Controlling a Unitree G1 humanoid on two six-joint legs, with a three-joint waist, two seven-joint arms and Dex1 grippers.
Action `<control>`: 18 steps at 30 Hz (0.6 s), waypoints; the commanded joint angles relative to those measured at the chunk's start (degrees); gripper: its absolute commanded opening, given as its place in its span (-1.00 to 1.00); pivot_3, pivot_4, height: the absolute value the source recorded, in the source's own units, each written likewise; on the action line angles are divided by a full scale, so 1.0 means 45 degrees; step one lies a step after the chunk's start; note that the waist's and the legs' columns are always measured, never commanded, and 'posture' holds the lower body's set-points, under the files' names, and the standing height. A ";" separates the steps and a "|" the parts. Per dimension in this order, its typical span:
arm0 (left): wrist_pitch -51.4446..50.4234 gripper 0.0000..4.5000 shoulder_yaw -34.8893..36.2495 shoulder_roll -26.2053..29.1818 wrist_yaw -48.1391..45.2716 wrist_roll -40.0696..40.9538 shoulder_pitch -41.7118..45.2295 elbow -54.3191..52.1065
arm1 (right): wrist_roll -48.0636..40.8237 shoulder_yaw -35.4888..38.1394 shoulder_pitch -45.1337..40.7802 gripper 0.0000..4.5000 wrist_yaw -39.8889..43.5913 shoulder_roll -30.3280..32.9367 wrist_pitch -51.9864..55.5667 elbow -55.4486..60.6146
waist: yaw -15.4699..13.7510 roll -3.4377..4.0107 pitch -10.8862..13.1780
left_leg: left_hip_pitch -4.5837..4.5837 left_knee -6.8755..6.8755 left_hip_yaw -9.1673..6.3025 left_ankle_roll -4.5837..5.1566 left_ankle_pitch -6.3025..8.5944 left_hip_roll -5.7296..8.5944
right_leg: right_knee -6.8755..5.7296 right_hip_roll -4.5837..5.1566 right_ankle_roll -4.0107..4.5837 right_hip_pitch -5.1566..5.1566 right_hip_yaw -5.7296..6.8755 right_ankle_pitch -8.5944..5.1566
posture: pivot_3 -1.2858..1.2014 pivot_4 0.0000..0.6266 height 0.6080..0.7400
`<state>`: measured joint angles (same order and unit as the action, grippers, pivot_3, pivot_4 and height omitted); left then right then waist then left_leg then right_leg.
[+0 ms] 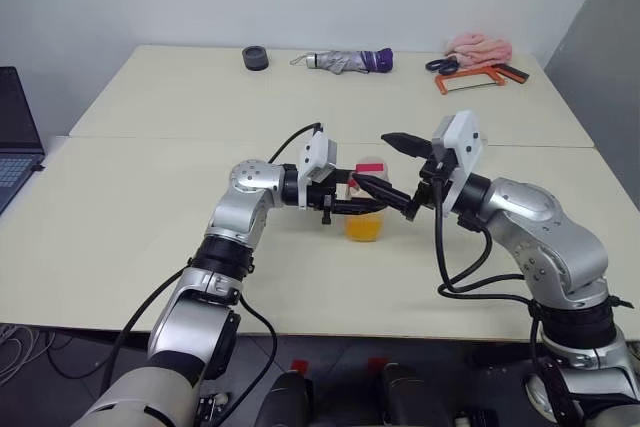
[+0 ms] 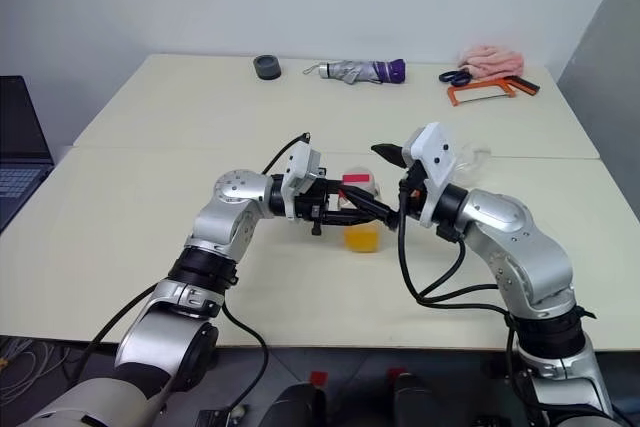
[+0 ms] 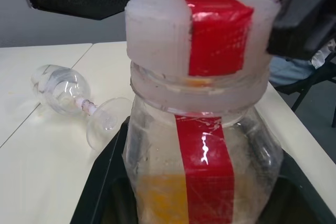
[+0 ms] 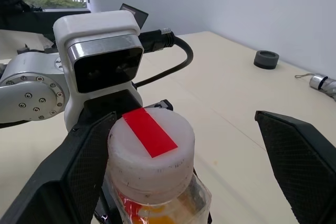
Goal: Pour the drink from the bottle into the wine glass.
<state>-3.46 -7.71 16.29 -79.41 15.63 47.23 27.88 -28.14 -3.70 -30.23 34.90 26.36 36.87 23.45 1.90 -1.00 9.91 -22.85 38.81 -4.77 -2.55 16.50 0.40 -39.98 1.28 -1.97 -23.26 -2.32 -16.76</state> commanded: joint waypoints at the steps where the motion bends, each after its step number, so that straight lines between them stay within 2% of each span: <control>1: 0.0107 -0.19 0.0030 0.0029 -0.0072 0.0218 0.0125 -0.0537 | -0.0190 0.0229 -0.0208 1.00 -0.0084 -0.0128 0.0021 0.0232 | 0.0001 0.0000 0.0000 | 0.0000 0.0000 0.0001 0.0000 0.0000 0.0001 | 0.0000 0.0000 0.0000 0.0000 0.0000 0.0000 | 0.03 -0.52 1.00; 6: 0.0140 -0.19 0.0031 0.0031 -0.0066 0.0197 0.0154 -0.0469 | -0.0776 0.0282 -0.0101 1.00 0.0201 -0.0167 0.0383 0.0568 | 0.0001 0.0000 0.0000 | 0.0000 0.0000 0.0001 0.0000 0.0000 0.0000 | 0.0000 0.0000 0.0000 0.0000 -0.0001 0.0000 | 0.03 -0.52 1.00; 9: 0.0140 -0.19 0.0031 0.0036 -0.0053 0.0198 0.0148 -0.0473 | -0.0877 0.0245 -0.0078 0.76 0.0229 -0.0119 0.0431 0.0617 | 0.0001 0.0000 0.0000 | 0.0000 0.0000 0.0000 0.0000 0.0000 0.0000 | 0.0001 0.0000 0.0000 0.0000 0.0000 0.0000 | 0.03 -0.52 1.00; 15: 0.0121 -0.19 0.0028 0.0055 -0.0012 0.0207 0.0111 -0.0521 | -0.1036 0.0246 -0.0078 -0.18 0.0386 -0.0123 0.0425 0.0717 | 0.0003 0.0000 0.0000 | 0.0000 -0.0001 0.0000 0.0000 0.0000 0.0000 | 0.0001 0.0000 0.0000 0.0000 0.0001 0.0000 | 0.03 -0.52 1.00; 18: 0.0109 -0.19 0.0030 0.0066 -0.0009 0.0213 0.0094 -0.0544 | -0.1016 0.0185 -0.0059 -0.18 0.0551 -0.0016 0.0282 0.0849 | 0.0001 0.0000 0.0000 | 0.0000 0.0000 0.0000 0.0000 0.0000 0.0000 | 0.0001 0.0000 0.0000 0.0000 0.0000 0.0000 | 0.03 -0.52 1.00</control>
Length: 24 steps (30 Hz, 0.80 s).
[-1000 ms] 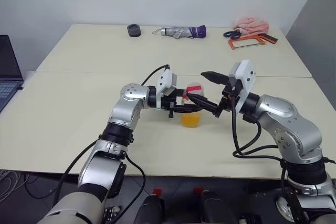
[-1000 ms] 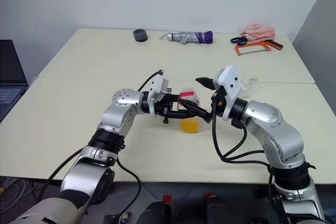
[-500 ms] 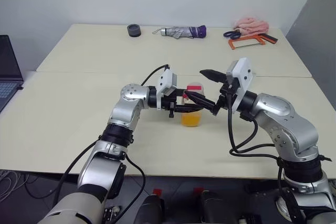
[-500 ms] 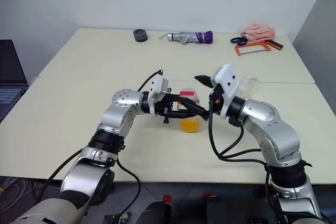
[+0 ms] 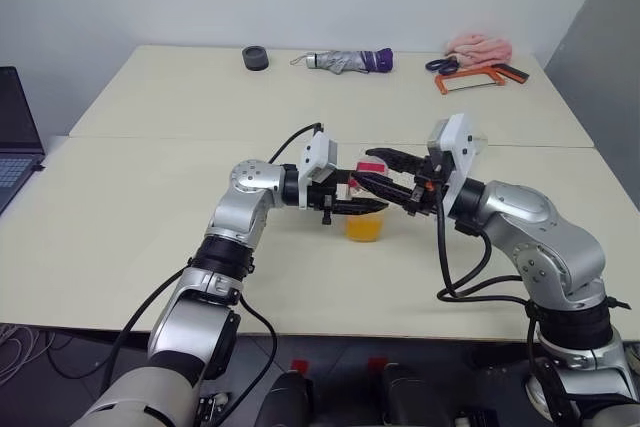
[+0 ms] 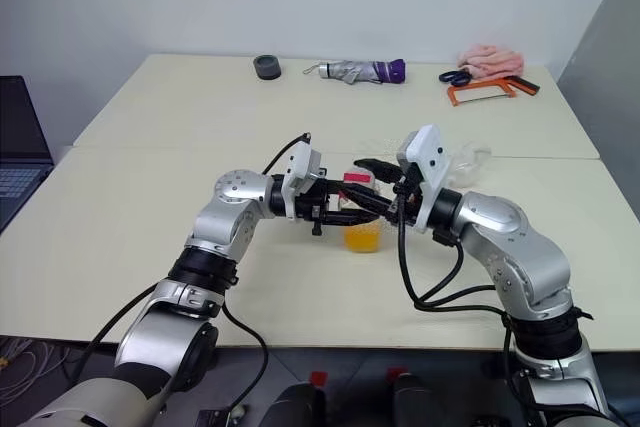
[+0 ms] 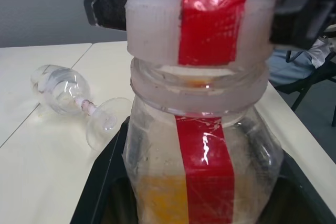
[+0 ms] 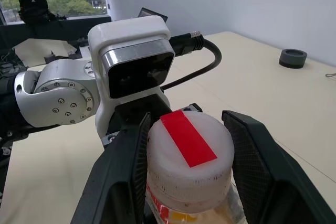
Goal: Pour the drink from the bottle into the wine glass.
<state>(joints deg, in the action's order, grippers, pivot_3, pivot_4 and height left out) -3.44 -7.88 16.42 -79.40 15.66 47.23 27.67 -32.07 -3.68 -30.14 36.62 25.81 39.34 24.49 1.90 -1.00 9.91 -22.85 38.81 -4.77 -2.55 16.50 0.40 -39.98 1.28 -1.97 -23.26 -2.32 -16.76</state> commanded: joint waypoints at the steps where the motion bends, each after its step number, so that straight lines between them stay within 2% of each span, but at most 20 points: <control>1: 0.0097 -0.19 0.0069 0.0045 -0.0014 0.0212 0.0083 -0.0515 | 0.0028 0.0121 -0.0079 -0.18 0.0268 0.0188 -0.0522 0.0704 | 0.0000 0.0000 0.0000 | 0.0000 0.0000 0.0000 0.0000 0.0000 0.0000 | 0.0000 0.0000 0.0000 0.0000 0.0000 0.0000 | 0.03 -0.52 1.00; 6: 0.0055 -0.19 0.0075 0.0078 -0.0014 0.0236 0.0023 -0.0595 | 0.1106 -0.0176 0.0049 -0.18 0.0559 0.0518 -0.1941 0.1062 | 0.0001 0.0000 0.0000 | 0.0000 0.0000 0.0001 0.0000 0.0000 0.0003 | 0.0001 0.0000 0.0000 0.0000 0.0001 0.0000 | 0.03 -0.52 1.00; 11: -0.0021 -0.19 0.0067 0.0089 0.0012 0.0282 -0.0111 -0.0739 | -0.0968 0.1073 0.0579 -0.18 -0.0038 -0.0350 -0.1094 0.1647 | -0.0002 0.0000 0.0000 | -0.0001 -0.0001 0.0002 0.0000 0.0000 -0.0003 | 0.0000 0.0002 0.0000 0.0000 -0.0003 0.0000 | 0.03 -0.52 1.00; 15: -0.0098 -0.19 0.0015 0.0104 0.0065 0.0379 -0.0197 -0.0863 | -0.1762 0.1636 0.0785 -0.18 -0.0334 -0.0248 -0.0554 0.1893 | -0.0005 0.0000 0.0000 | 0.0000 0.0000 0.0000 -0.0001 0.0000 -0.0011 | -0.0001 0.0006 0.0000 0.0000 -0.0002 0.0000 | 0.03 -0.52 1.00; 19: -0.0121 -0.19 -0.0016 0.0101 0.0082 0.0422 -0.0214 -0.0866 | 0.0210 0.0878 0.0957 -0.22 -0.0135 0.0760 -0.1654 0.2183 | 0.0003 0.0004 -0.0001 | 0.0001 -0.0002 0.0001 0.0000 0.0000 0.0002 | 0.0002 -0.0001 0.0000 0.0000 0.0000 0.0000 | 0.03 -0.52 1.00; 24: -0.0101 -0.19 -0.0021 0.0045 0.0104 0.0402 -0.0185 -0.0807 | 0.0838 0.0831 0.1046 -0.23 -0.0321 0.0876 -0.2332 0.2309 | 0.0004 0.0003 -0.0001 | 0.0003 -0.0001 0.0005 0.0000 0.0000 0.0008 | 0.0001 -0.0007 -0.0001 0.0001 -0.0001 -0.0001 | 0.03 -0.52 1.00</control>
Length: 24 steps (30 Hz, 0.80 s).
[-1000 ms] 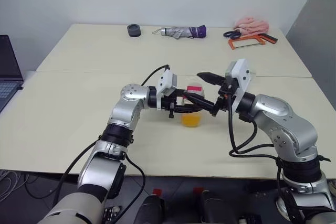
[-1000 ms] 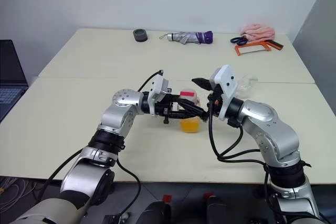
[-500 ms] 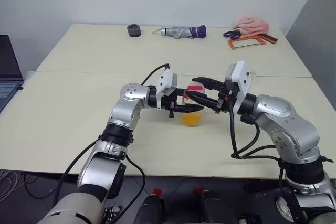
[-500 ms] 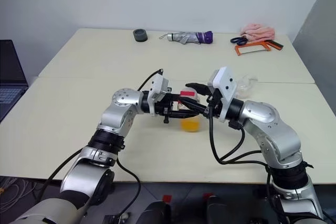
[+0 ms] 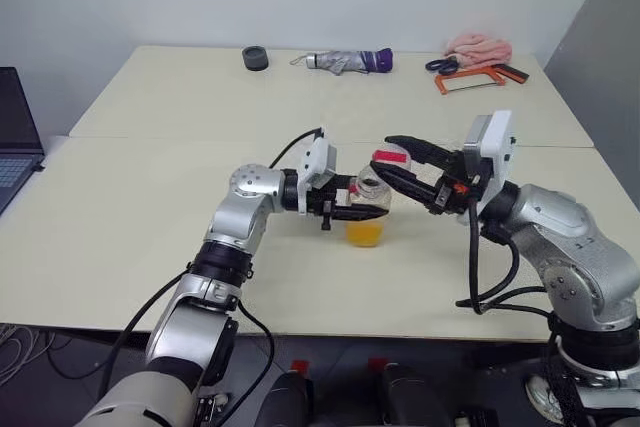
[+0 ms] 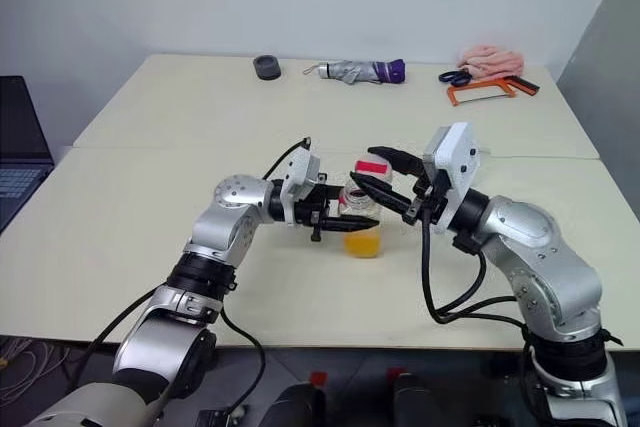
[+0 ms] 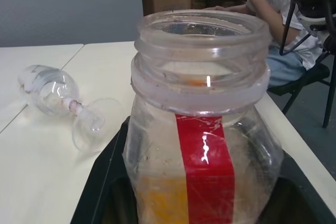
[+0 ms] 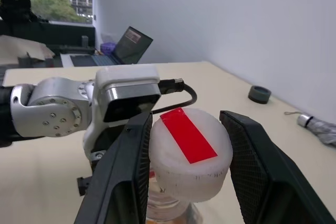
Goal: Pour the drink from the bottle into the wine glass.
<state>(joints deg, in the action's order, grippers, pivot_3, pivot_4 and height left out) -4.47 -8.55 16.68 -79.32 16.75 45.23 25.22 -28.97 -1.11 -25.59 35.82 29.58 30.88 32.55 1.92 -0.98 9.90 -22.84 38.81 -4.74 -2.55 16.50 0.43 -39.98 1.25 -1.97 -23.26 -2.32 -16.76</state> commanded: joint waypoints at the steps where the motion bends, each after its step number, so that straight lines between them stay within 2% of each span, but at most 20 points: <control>1: 0.0139 -0.19 0.0140 -0.0018 0.0114 0.0151 0.0265 -0.0245 | 0.0057 0.0474 0.0143 -0.23 -0.0202 0.0085 -0.0367 0.0551 | -0.0006 0.0000 0.0000 | -0.0002 0.0000 -0.0002 0.0000 0.0000 -0.0002 | 0.0000 0.0000 0.0000 0.0000 0.0001 0.0000 | 0.03 -0.52 1.00; 6: 0.0137 -0.19 0.0300 0.0080 0.0315 0.0179 0.0201 -0.0192 | -0.0538 0.2325 0.2330 -0.23 -0.0368 0.0627 0.0089 0.0659 | -0.0086 -0.0006 0.0001 | -0.0009 0.0003 -0.0013 0.0000 0.0000 -0.0007 | 0.0004 0.0022 0.0000 0.0013 0.0009 0.0000 | 0.03 -0.52 1.00; 11: 0.0058 -0.19 0.0484 0.0183 0.0528 0.0312 0.0198 -0.0182 | 0.1687 0.2995 0.5691 -0.23 -0.0880 0.0650 -0.1678 -0.1816 | -0.0086 -0.0009 -0.0002 | -0.0004 0.0002 0.0021 0.0001 0.0000 0.0005 | 0.0007 0.0021 0.0000 0.0023 0.0001 0.0000 | 0.03 -0.52 1.00; 15: -0.0009 -0.19 0.0675 0.0274 0.0711 0.0342 0.0270 -0.0153 | 0.2332 0.2973 0.6864 -0.23 -0.1262 0.0186 -0.2269 -0.3485 | 0.0020 -0.0004 -0.0002 | 0.0013 0.0001 0.0043 0.0001 0.0000 0.0006 | -0.0003 -0.0001 0.0000 0.0018 -0.0017 0.0000 | 0.03 -0.52 1.00; 16: -0.0015 -0.19 0.0750 0.0301 0.0770 0.0341 0.0303 -0.0127 | 0.2200 0.3065 0.6994 0.09 -0.1236 0.0052 -0.2255 -0.3635 | 0.0056 -0.0004 -0.0002 | 0.0018 -0.0003 0.0040 0.0001 0.0000 -0.0002 | -0.0003 -0.0014 0.0000 0.0017 -0.0026 0.0000 | 0.03 -0.52 1.00; 18: -0.0041 -0.19 0.0925 0.0396 0.0930 0.0356 0.0386 -0.0062 | 0.1850 0.3372 0.7118 0.34 -0.1258 -0.0176 -0.2128 -0.3665 | 0.0109 0.0003 -0.0001 | 0.0027 -0.0007 0.0038 0.0001 0.0000 -0.0014 | -0.0008 -0.0027 0.0000 0.0017 -0.0030 0.0000 | 0.03 -0.52 1.00; 22: -0.0259 -0.19 0.1574 0.0697 0.1618 0.0533 0.0572 0.0155 | 0.1530 0.3749 0.7313 0.97 -0.0782 0.0178 -0.1971 -0.3191 | 0.0097 0.0004 -0.0001 | 0.0030 -0.0004 0.0028 0.0000 0.0000 -0.0014 | -0.0012 -0.0028 -0.0001 0.0020 -0.0030 -0.0001 | 0.03 -0.52 1.00; 24: -0.0247 -0.19 0.2038 0.0930 0.2204 0.0557 0.0674 0.0387 | 0.1522 0.3782 0.7392 1.00 -0.0382 0.0681 -0.1889 -0.2760 | 0.0095 0.0004 -0.0001 | 0.0029 -0.0004 0.0023 0.0000 0.0000 -0.0012 | -0.0010 -0.0026 -0.0001 0.0020 -0.0025 -0.0001 | 0.03 -0.52 1.00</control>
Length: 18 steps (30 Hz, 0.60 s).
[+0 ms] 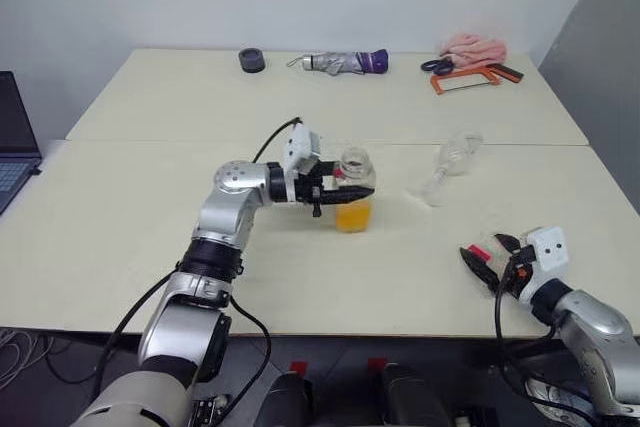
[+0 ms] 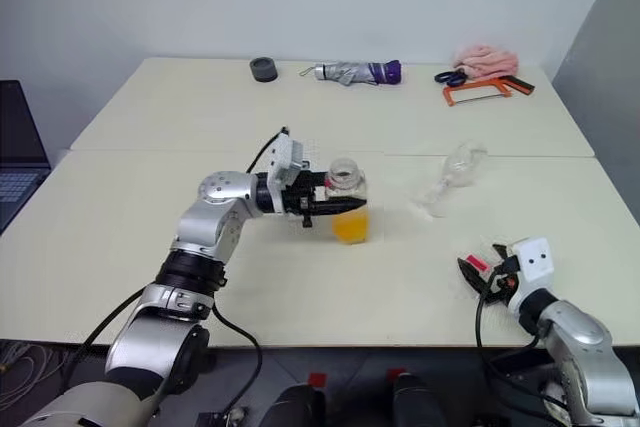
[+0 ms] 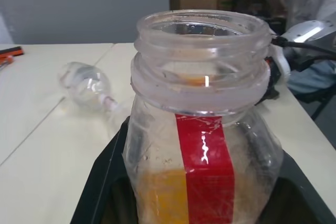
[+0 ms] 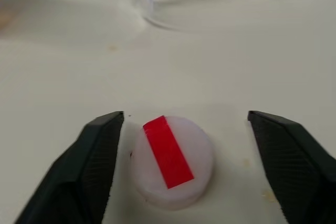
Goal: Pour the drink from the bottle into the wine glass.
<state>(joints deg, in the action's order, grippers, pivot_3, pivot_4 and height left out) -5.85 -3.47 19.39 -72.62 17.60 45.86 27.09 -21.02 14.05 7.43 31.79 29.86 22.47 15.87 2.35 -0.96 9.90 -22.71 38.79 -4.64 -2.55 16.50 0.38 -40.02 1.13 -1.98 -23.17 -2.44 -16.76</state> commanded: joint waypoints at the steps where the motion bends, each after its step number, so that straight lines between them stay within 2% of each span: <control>1: 0.0131 -0.19 0.1165 0.0468 0.1094 0.0329 0.0592 0.0129 | -0.0210 0.0365 0.0025 1.00 0.0736 0.0948 0.0021 0.1204 | -0.0001 0.0000 0.0001 | -0.0001 0.0000 0.0001 0.0000 0.0000 0.0001 | 0.0000 0.0000 0.0000 0.0000 -0.0002 0.0000 | 0.03 -0.52 1.00; 4: 0.0519 -0.19 0.1798 0.0817 0.2318 0.0056 0.0757 0.0678 | -0.0640 0.0166 -0.0496 1.00 0.1132 0.1614 0.0582 0.2021 | 0.0003 0.0000 0.0001 | 0.0000 0.0001 -0.0002 0.0000 0.0000 0.0000 | 0.0002 0.0001 -0.0001 0.0000 0.0000 0.0000 | 0.03 -0.52 1.00; 7: 0.1413 -0.19 0.2310 0.1224 0.4559 -0.0799 0.1036 0.1854 | -0.1389 -0.0962 -0.2242 1.00 0.1478 0.1796 0.1611 0.3026 | 0.0006 0.0000 0.0001 | 0.0005 0.0004 -0.0004 0.0000 0.0000 -0.0003 | 0.0000 0.0000 -0.0001 0.0002 0.0000 0.0000 | 0.03 -0.52 1.00; 10: 0.1915 -0.19 0.2868 0.1497 0.6678 -0.1242 0.1367 0.3137 | -0.1278 -0.2808 -0.4752 1.00 0.1309 0.1136 0.2322 0.3045 | 0.0083 -0.0008 0.0005 | 0.0011 0.0006 -0.0010 -0.0001 -0.0001 -0.0010 | -0.0001 -0.0004 -0.0002 0.0000 0.0003 0.0001 | 0.03 -0.52 1.00; 14: 0.2212 -0.19 0.3263 0.1682 0.8178 -0.1383 0.1586 0.4208 | -0.0470 -0.4734 -0.7159 1.00 0.0773 -0.0260 0.2741 0.1809 | 0.0049 -0.0016 0.0001 | -0.0020 0.0007 -0.0041 -0.0003 -0.0001 -0.0003 | 0.0003 0.0010 0.0001 -0.0016 0.0034 0.0002 | 0.03 -0.52 1.00; 18: 0.2498 -0.19 0.3550 0.1849 0.9164 -0.1452 0.1770 0.4999 | 0.0294 -0.5804 -0.8626 1.00 0.0439 -0.1457 0.2721 0.0584 | -0.0073 -0.0031 0.0008 | -0.0044 0.0012 -0.0040 -0.0013 -0.0007 0.0000 | 0.0006 0.0072 0.0002 -0.0037 0.0031 0.0004 | 0.03 -0.52 1.00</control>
<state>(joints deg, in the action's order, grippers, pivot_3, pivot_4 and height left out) 3.09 11.12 26.42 -32.95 11.10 51.15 50.18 -20.91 -11.63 -29.84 34.38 23.70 35.36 18.81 2.02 -1.10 9.94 -22.92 38.85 -4.82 -2.66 16.44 0.39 -39.99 1.50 -1.97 -23.34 -2.29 -16.75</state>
